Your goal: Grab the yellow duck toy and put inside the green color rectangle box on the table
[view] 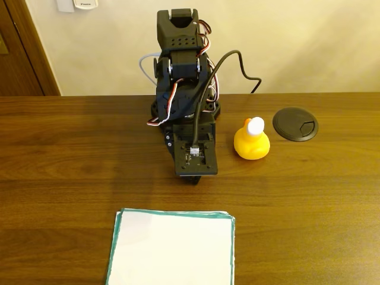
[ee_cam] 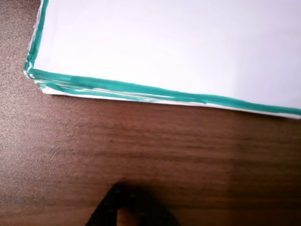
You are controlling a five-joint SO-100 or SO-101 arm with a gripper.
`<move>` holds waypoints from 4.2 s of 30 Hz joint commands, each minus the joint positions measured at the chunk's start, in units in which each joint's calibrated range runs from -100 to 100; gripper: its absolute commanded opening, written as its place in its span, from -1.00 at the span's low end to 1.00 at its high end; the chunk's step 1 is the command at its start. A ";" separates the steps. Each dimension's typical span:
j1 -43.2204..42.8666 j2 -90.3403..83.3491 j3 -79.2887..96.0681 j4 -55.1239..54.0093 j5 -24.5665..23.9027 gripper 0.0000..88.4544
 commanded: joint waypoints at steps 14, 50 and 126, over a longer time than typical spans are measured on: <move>1.10 -0.10 0.11 0.16 -0.83 -0.98; -2.65 30.89 -48.78 15.32 2.54 -0.03; -55.20 42.06 -56.42 15.32 -9.23 -0.85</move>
